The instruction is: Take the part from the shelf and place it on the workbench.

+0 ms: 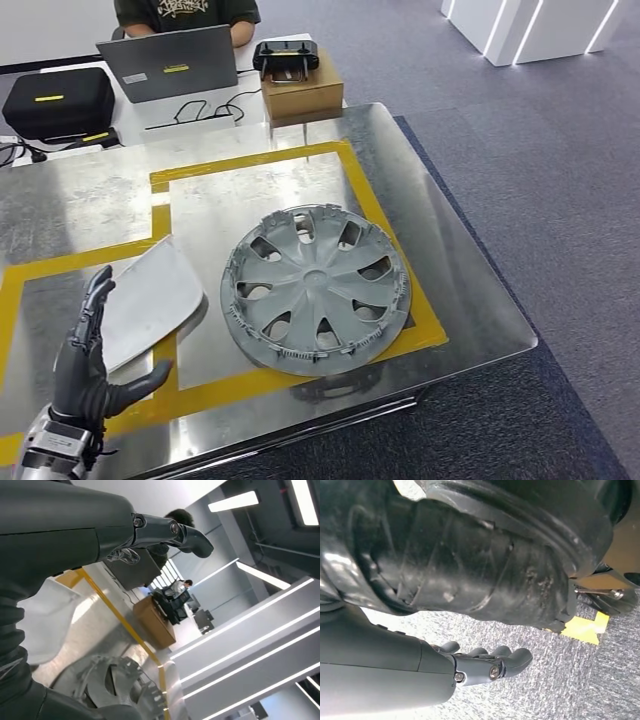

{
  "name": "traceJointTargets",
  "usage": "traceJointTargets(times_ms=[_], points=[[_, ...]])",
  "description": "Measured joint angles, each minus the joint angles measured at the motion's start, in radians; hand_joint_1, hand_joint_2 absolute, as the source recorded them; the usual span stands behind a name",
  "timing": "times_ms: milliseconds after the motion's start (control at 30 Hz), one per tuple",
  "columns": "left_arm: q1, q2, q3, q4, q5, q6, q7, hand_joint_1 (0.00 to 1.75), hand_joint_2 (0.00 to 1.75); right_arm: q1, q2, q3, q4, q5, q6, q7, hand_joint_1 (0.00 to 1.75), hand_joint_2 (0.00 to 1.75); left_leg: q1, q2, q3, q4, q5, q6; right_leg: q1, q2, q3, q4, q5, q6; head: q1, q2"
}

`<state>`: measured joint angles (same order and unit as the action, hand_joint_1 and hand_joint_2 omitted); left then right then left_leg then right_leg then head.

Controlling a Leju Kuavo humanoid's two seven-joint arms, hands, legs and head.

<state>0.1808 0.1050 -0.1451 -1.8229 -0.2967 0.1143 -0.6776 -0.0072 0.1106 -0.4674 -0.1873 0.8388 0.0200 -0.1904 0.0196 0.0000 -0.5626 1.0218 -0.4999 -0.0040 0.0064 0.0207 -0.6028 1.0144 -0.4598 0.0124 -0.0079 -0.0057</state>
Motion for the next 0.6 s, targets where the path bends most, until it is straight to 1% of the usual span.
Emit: traceJointTargets(times_ms=[200, 300, 367, 533, 567, 600], points=[[0.052, -0.002, -0.088, -0.062, -0.054, 0.069, -0.021, 0.00, 1.75, 0.008, 0.000, -0.012, 0.000, -0.012, -0.009, 0.000, 0.00, 0.00, 0.000, 0.000, 0.000, 0.000, 0.000, 0.000, 0.000, 0.000, 0.000, 0.000, 0.000, 0.000, 0.000, 0.000], [0.070, -0.002, -0.129, -0.082, -0.065, 0.097, -0.022, 0.00, 1.75, 0.010, 0.001, -0.015, 0.000, -0.018, -0.013, 0.000, 0.00, 0.00, -0.002, 0.000, -0.001, 0.001, -0.002, 0.004, -0.003, 0.000, 0.001, -0.001, 0.000, 0.002, 0.000, 0.000], [0.076, -0.001, -0.145, -0.089, -0.069, 0.109, -0.022, 0.00, 1.75, 0.011, 0.001, -0.016, 0.000, -0.020, -0.014, 0.000, 0.00, 0.00, -0.004, 0.000, -0.001, 0.001, -0.003, 0.006, -0.005, 0.000, 0.001, -0.001, 0.000, 0.004, 0.000, 0.000], [0.080, 0.000, -0.154, -0.092, -0.071, 0.117, -0.022, 0.00, 1.75, 0.011, 0.002, -0.018, 0.000, -0.021, -0.015, -0.001, 0.00, 0.00, -0.005, 0.000, -0.001, 0.001, -0.004, 0.007, -0.005, 0.000, 0.001, -0.001, 0.000, 0.005, 0.000, 0.000], [0.084, 0.002, -0.169, -0.095, -0.074, 0.129, -0.022, 0.00, 1.75, 0.012, 0.003, -0.021, 0.000, -0.022, -0.016, -0.002, 0.00, 0.00, -0.006, 0.000, -0.001, 0.001, -0.004, 0.009, -0.007, 0.000, 0.001, -0.001, 0.000, 0.007, 0.000, 0.000], [0.088, 0.006, -0.191, -0.101, -0.075, 0.142, -0.022, 0.00, 1.75, 0.013, 0.005, -0.025, 0.000, -0.023, -0.018, -0.003, 0.00, 0.00, -0.009, 0.000, 0.000, -0.002, -0.001, 0.015, -0.009, 0.000, 0.002, -0.003, 0.003, 0.012, 0.000, 0.000]])
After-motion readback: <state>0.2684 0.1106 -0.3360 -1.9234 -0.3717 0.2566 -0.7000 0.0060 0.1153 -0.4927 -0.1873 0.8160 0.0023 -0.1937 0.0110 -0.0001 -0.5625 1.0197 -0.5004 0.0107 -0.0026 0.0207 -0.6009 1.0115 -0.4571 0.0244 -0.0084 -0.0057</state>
